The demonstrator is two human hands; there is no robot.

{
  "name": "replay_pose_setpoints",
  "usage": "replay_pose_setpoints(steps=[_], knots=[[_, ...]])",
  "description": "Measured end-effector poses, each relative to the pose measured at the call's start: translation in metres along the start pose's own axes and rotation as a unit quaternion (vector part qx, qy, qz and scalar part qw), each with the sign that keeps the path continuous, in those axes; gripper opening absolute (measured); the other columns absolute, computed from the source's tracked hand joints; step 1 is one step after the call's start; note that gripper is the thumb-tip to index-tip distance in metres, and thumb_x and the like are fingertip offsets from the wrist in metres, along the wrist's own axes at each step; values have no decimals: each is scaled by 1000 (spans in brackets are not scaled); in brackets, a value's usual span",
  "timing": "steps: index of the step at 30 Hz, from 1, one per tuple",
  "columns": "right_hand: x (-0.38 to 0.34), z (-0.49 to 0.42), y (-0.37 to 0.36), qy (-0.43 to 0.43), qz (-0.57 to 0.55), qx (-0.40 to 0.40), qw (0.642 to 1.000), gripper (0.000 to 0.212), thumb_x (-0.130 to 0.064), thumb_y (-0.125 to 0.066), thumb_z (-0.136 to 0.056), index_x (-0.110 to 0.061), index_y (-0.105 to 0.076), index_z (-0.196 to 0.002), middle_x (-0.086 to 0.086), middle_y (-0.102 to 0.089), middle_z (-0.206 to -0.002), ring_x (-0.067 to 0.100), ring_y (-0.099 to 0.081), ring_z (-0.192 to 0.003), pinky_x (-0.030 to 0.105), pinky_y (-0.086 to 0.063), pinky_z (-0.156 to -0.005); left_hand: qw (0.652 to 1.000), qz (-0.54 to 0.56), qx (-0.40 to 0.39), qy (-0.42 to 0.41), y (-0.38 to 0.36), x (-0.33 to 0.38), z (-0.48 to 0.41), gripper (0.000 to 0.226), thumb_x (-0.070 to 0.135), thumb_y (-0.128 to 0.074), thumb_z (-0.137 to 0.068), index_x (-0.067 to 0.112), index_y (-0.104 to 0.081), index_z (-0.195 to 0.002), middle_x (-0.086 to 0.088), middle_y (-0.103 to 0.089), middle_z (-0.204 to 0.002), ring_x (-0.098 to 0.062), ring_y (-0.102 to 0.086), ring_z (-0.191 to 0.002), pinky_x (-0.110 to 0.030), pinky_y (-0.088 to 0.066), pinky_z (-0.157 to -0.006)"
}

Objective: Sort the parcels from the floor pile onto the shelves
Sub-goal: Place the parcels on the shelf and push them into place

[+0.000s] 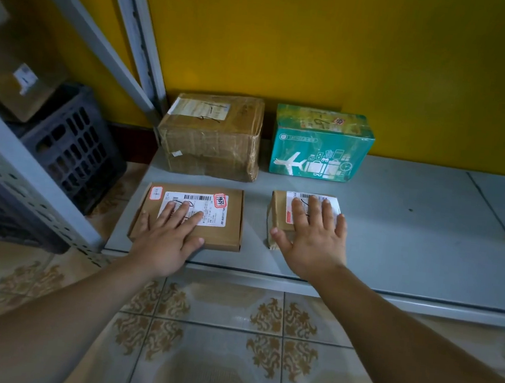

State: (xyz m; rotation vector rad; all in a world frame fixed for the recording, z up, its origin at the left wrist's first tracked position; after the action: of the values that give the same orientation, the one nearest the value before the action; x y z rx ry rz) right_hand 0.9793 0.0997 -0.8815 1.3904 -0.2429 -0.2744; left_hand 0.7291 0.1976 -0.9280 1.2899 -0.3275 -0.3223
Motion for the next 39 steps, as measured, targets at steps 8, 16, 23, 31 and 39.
replay_pose_setpoints(steps=[8, 16, 23, 31, 39], knots=[[9, -2, 5, -29, -6, 11, 999, 79, -71, -12, -94, -28, 3, -158, 5, 8, -166, 30, 8, -152, 51, -2, -122, 999, 35, 7, -19, 2, -3, 0, 56, 56, -17, -100, 43, -6, -153, 10, 10, -162, -14, 18, -148, -50, 13, -117], [7, 1, 3, -27, 0, 2, 1000, 77, -68, -13, -96, -27, 5, -158, 7, 10, -166, 31, 10, -152, 52, 0, -122, 999, 29, 2, -26, 3, -4, 0, 56, 57, -19, -100, 43, -7, -152, 11, 10, -162, -13, 17, -148, -50, 12, -117], [10, 9, 23, -16, 14, -55, 998, 80, -69, -16, -96, -24, 4, -159, 6, 8, -166, 28, 9, -153, 52, 1, -121, 991, 133, -29, -1, 44, -4, 5, 63, 58, -41, -95, 34, -27, -151, 5, -13, -162, -16, -5, -150, -43, -6, -120], [8, 86, 172, 3, 4, -102, 995, 69, -60, -32, -99, -21, -23, -156, 8, -27, -161, 26, -20, -149, 40, -19, -119, 987, 131, -82, -45, 169, 19, 99, 70, 57, -46, -94, 25, -25, -153, -1, -18, -161, -20, -13, -149, -46, -21, -117], [-32, 218, 390, 18, -3, -137, 990, 63, -58, -35, -100, -18, -37, -148, 10, -44, -149, 29, -40, -136, 39, -35, -108, 985, 109, -84, -104, 364, 41, 275, 66, 52, -50, -94, 31, -26, -151, 1, -26, -159, -22, -27, -144, -49, -26, -115]])
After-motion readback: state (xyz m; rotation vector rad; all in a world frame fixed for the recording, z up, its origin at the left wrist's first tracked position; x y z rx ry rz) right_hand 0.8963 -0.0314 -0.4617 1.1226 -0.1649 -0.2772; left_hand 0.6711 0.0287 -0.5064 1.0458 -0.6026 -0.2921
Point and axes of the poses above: each hand's wrist, its own z-axis away from the middle knuckle, its own y-axis out of the back of the hand, x = y × z, the point moved 5 cm from there along -z, towards the middle knuckle
